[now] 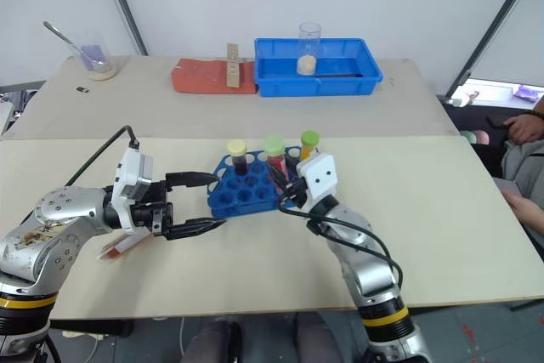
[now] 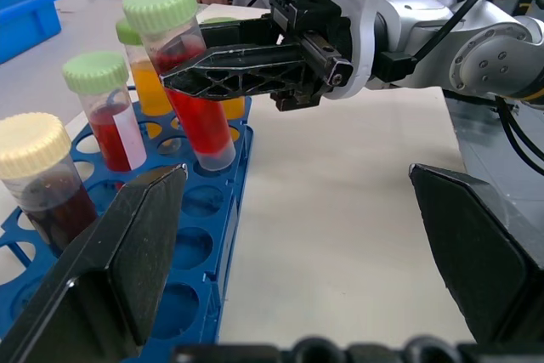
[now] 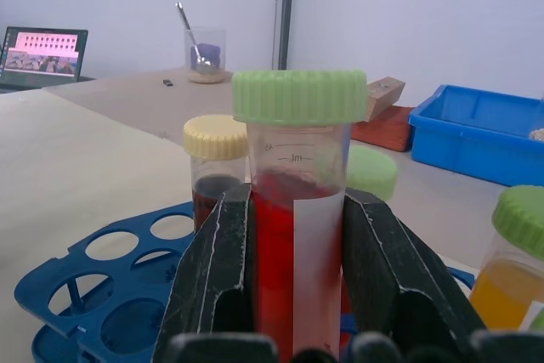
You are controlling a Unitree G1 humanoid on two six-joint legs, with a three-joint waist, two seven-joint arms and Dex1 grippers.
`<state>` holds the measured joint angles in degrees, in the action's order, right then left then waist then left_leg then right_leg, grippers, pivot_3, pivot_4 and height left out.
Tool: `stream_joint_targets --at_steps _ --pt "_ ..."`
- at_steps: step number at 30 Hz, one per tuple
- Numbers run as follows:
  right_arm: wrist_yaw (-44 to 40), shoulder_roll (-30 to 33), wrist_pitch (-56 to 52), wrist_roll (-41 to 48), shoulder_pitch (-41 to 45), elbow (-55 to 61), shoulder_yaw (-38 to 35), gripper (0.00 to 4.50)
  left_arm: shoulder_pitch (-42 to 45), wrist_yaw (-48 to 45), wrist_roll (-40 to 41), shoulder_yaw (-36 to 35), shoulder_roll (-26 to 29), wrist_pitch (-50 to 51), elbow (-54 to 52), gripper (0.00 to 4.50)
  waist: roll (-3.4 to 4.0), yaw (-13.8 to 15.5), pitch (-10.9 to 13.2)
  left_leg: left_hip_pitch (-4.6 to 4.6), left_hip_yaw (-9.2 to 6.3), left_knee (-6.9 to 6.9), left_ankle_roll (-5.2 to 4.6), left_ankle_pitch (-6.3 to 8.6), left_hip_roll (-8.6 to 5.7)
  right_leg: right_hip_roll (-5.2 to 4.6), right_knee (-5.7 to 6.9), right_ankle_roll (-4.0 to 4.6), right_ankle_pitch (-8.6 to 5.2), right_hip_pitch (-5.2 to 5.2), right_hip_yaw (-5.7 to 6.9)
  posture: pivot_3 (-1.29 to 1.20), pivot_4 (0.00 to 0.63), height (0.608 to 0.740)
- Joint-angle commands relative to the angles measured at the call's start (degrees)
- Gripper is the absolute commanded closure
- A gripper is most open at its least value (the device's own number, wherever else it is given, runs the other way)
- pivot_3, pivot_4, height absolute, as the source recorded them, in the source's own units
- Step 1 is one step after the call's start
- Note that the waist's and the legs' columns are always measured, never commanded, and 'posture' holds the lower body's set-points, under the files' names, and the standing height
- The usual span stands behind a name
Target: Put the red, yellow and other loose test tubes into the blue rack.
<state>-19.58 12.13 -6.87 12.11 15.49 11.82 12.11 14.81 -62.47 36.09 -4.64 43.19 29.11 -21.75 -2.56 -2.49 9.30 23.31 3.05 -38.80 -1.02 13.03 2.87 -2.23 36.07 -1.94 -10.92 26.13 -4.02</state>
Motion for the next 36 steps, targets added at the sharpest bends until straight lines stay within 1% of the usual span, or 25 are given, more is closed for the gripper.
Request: stream_joint_targets --at_steps 1,8,15,17,20,21,22,24,25,27,31,33,36 --pt "-0.3 -1.3 2.6 -1.3 -0.2 -0.5 -0.3 3.51 -0.2 -0.3 0.9 -0.7 0.9 0.2 -1.4 0.00 0.00 0.0 0.0 0.00 0.00 0.00 0.00 0.00 0.00 0.00 0.00 0.00 0.00 0.00 0.00 0.00 0.150 0.740" --pt "0.6 -4.0 5.1 -3.4 -0.6 -2.8 -0.7 3.51 -0.8 -0.1 1.0 -1.0 1.0 0.1 -1.5 0.00 0.00 -0.1 0.0 0.01 0.00 0.00 0.00 0.00 0.00 0.00 -0.01 0.01 0.00 0.00 0.00 0.00 0.150 0.740" --pt "-0.3 -5.6 6.0 -1.9 -3.2 -2.8 -2.1 3.51 -0.8 1.8 0.8 -1.1 0.6 0.7 -1.3 0.00 0.01 0.0 0.0 -0.01 -0.01 0.02 0.00 0.00 0.01 0.00 0.01 0.01 0.00 0.00 0.00 0.00 0.150 0.740" --pt "-1.4 -5.2 5.6 -1.4 -3.9 -2.2 -2.4 2.49 -0.6 2.9 0.9 -1.5 0.7 1.3 -1.2 0.00 0.01 0.0 0.0 0.00 -0.01 0.02 0.00 0.00 0.00 0.00 0.00 0.00 0.00 0.00 0.00 0.00 0.150 0.740" --pt "-2.9 -3.6 4.4 -1.5 -4.7 -0.7 -2.5 1.51 -0.3 3.8 1.2 -2.3 1.6 2.6 -1.3 0.00 0.00 0.0 0.0 0.00 -0.01 0.02 0.00 0.00 0.00 -0.01 0.00 0.00 0.00 0.00 0.00 0.00 0.150 0.740" --pt "-3.8 -2.3 4.0 -1.9 -5.2 0.3 -2.3 1.14 -0.2 3.9 1.1 -2.6 2.7 3.7 -1.7 0.00 0.01 0.0 0.0 0.00 -0.01 0.02 0.00 0.00 0.00 0.00 0.00 0.00 0.00 0.00 0.00 0.00 0.150 0.740" --pt "-4.7 -1.0 3.7 -2.3 -5.7 1.2 -2.1 0.87 -0.3 4.0 0.8 -3.0 3.9 4.6 -2.0 0.00 0.01 0.0 0.0 0.01 -0.01 0.02 0.00 0.00 0.00 0.00 0.00 0.00 0.00 0.01 0.00 0.00 0.150 0.740" --pt "-7.0 2.1 1.8 -1.7 -7.2 4.5 -1.9 0.87 -0.4 4.1 -0.4 -3.5 8.0 7.1 -2.7 0.00 0.02 0.0 0.0 -0.01 0.00 0.02 0.00 0.00 0.00 0.00 0.01 0.05 -0.04 0.01 0.00 0.00 0.150 0.740" --pt "-7.7 3.7 0.5 -1.5 -7.9 6.4 -2.0 0.87 -0.5 3.9 -0.6 -3.8 10.6 8.7 -3.0 0.00 0.02 0.0 0.0 -0.01 -0.01 0.04 0.00 0.00 0.01 0.00 0.00 0.34 -0.21 0.01 0.01 0.00 0.150 0.740" --pt "-10.2 7.7 -2.6 0.1 -9.3 11.2 -2.8 0.87 -1.2 3.1 -2.7 -4.0 17.3 11.4 -3.5 0.00 0.02 -0.1 0.0 -0.03 0.00 0.06 0.00 0.00 0.01 0.00 0.04 0.41 -0.27 0.02 0.01 0.00 0.150 0.740" --pt "-19.3 17.6 -10.1 7.8 -10.5 20.9 -4.7 0.87 -4.0 -1.8 -7.0 -4.0 30.5 12.9 -2.5 0.00 0.04 0.0 0.0 -0.12 0.08 0.16 0.01 0.01 0.03 -0.02 0.04 0.46 -0.33 0.03 0.01 0.00 0.150 0.740" --pt "-23.5 22.1 -14.3 13.1 -9.2 24.4 -5.7 0.87 -3.1 -2.0 -8.0 -3.1 34.1 14.9 -0.9 0.00 0.03 0.1 0.1 -0.16 0.10 0.19 0.01 0.01 0.04 -0.02 0.03 0.47 -0.34 0.03 0.02 0.00 0.150 0.740" --pt "-28.0 27.0 -19.7 19.4 -6.5 27.5 -6.4 0.87 -1.5 -2.3 -9.5 -0.8 36.0 16.2 1.8 0.00 0.04 0.3 0.1 -0.20 0.10 0.20 0.02 0.01 0.04 -0.02 0.04 0.47 -0.34 0.02 0.06 0.00 0.150 0.740"
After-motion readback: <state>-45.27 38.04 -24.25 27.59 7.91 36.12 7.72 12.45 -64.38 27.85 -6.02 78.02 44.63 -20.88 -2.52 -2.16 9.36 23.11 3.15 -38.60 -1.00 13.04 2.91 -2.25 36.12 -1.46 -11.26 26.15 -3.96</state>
